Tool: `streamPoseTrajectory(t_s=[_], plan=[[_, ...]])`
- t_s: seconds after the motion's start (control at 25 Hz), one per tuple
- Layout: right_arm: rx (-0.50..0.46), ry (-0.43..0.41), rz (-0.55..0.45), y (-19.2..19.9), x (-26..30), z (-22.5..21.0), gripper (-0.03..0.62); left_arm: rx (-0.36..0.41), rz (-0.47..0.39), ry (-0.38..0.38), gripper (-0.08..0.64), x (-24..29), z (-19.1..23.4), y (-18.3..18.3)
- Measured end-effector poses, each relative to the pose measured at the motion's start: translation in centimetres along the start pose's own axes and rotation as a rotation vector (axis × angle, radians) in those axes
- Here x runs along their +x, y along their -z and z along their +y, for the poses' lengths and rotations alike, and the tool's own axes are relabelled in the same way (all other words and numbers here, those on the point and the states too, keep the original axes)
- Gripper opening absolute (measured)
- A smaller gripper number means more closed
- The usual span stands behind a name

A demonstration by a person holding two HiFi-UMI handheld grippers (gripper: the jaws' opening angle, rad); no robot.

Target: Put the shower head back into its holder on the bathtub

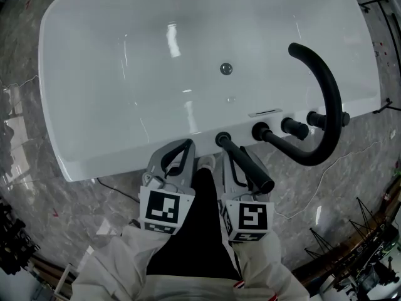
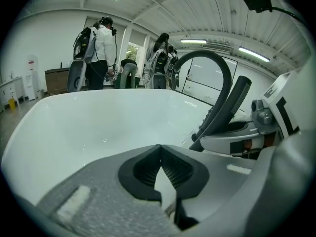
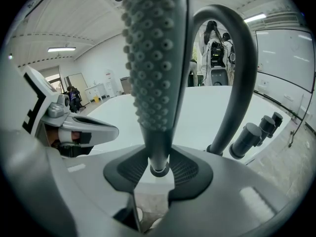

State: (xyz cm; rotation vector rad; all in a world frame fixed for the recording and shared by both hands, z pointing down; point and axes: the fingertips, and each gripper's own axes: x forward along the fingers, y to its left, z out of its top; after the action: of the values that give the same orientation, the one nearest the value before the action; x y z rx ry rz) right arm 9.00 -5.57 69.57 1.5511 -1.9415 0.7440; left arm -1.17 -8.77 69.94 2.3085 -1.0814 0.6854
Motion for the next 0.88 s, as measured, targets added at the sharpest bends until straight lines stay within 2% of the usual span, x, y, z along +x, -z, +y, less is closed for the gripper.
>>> streamPoseTrajectory(t_s=[0.48,0.88], plan=[[-0.020,-0.012,0.021,0.7,1.2,0.2,0.137,-0.022,0.016,0.002,0.006,0.9,0.3,0.9],[-0.095,-0.002,0.057,1.1,2.3,1.0,0.137,-0.055,0.040,0.002,0.006,1.6,0.5,2.0]])
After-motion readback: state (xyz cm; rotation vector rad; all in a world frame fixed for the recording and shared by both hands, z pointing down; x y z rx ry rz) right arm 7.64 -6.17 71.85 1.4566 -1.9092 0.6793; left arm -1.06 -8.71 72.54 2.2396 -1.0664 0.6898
